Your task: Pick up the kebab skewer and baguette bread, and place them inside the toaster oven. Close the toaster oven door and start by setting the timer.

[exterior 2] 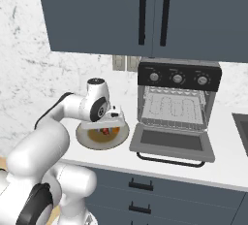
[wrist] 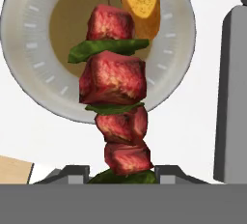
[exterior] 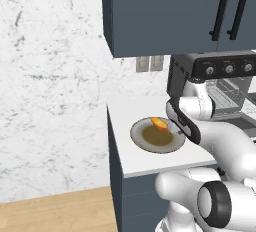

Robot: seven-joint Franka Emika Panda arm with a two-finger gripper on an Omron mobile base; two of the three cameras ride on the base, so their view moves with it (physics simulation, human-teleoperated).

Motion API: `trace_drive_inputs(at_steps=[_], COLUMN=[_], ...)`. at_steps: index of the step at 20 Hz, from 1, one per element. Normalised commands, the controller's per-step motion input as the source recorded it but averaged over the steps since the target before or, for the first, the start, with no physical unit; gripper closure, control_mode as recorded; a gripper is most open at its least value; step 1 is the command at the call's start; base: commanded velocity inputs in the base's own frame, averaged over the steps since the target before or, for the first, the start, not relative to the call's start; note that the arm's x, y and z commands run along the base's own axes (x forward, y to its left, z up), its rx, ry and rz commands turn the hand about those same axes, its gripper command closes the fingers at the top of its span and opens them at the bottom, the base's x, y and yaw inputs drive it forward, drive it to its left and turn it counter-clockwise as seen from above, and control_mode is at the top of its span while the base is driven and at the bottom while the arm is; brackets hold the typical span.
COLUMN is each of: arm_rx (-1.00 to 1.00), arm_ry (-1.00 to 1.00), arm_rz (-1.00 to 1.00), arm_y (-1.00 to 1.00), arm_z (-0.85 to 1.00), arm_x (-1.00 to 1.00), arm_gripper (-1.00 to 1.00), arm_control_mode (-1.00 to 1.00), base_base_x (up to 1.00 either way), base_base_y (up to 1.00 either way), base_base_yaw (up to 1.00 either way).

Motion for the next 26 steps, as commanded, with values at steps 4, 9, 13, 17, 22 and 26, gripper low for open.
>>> trace_drive_inputs(at_steps=[4,9,13,17,22,26], arm_rx=[0.0,0.01,0.01,0.08,0.14,0.11], arm_ry=[0.0,-0.03,-0.04,-0.01,-0.04,-0.01], arm_rz=[0.02,0.0,-0.02,-0.05,-0.01,0.0], arm_y=[-1.0,-1.0,-1.0,-0.77,-0.32,0.0], arm_z=[0.95,0.79,0.12,0.0,0.0,0.03], arm_x=[-0.14,0.06,0.02,0.2,0.48,0.45], arm_gripper=[1.0,1.0,1.0,1.0,1.0,1.0], arm_control_mode=[-1.0,-1.0,-1.0,-1.0,-1.0,-1.0], base_base_x=[0.0,0.0,0.0,0.0,0.0,0.0], base_base_y=[0.0,0.0,0.0,0.0,0.0,0.0], base_base_yaw=[0.0,0.0,0.0,0.0,0.0,0.0])
